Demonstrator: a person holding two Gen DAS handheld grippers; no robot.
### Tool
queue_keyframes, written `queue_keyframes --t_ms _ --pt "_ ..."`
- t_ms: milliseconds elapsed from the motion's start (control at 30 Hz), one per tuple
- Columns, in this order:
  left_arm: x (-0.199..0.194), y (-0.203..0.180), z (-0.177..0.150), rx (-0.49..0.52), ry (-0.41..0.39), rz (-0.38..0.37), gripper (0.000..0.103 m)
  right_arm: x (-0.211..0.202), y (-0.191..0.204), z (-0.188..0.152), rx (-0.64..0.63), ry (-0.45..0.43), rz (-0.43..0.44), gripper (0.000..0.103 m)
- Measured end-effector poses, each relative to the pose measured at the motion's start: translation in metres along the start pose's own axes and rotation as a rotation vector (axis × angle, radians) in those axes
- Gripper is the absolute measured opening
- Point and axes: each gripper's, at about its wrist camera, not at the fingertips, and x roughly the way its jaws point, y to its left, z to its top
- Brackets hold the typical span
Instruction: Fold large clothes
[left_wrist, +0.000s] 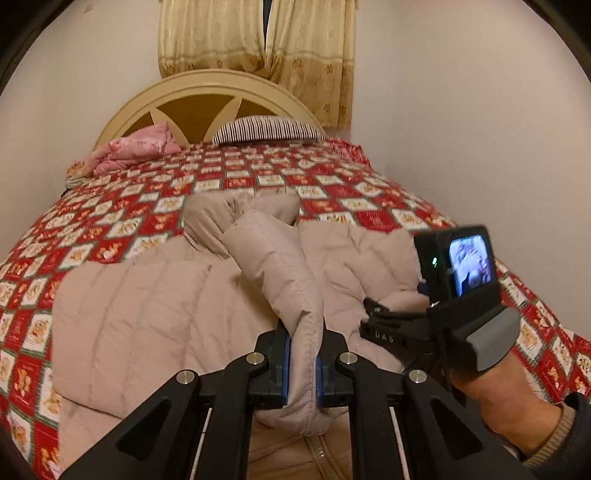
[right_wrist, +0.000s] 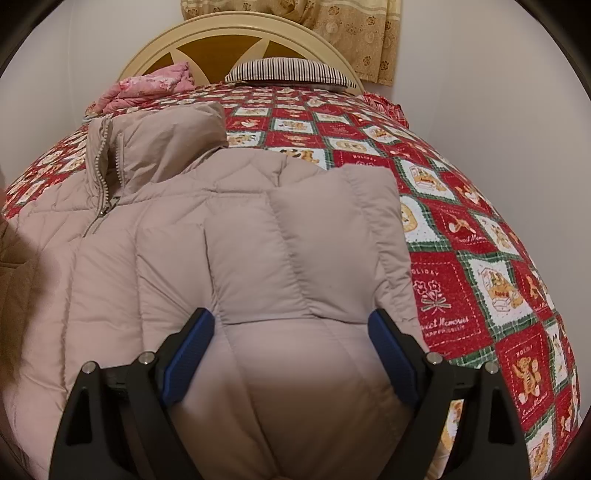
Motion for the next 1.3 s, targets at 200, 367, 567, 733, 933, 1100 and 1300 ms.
queue_keyframes --t_ms 200,367,567,733,933,1100,1300 --pt "-0.016 -0.033 -0.003 0.112 -0.037 0.004 0.055 0.000 0.000 0.000 -0.001 0.000 0.001 0.089" --pt "-0.049 -0.038 0.000 0.175 -0.163 -0.009 0.082 0.000 -0.001 0.000 -0.001 -0.001 0.002 0.089" --pt "-0.029 0.017 -0.002 0.156 -0.103 0.255 0.083 0.000 -0.001 0.000 0.000 0.000 0.006 0.089" --pt "-0.027 0.082 -0.008 0.070 -0.025 0.377 0.083 -0.023 -0.022 0.005 0.086 -0.017 0.088 0.089" --pt "-0.020 0.123 0.011 -0.005 -0.044 0.396 0.083 -0.105 -0.025 0.027 0.232 -0.194 0.121 0.091" --pt "0.028 0.135 0.021 -0.030 0.008 0.349 0.083 -0.096 0.056 0.029 0.145 -0.100 0.342 0.089" --pt "0.086 0.153 -0.009 -0.065 0.175 0.347 0.086 -0.044 0.105 0.002 0.095 0.015 0.331 0.089"
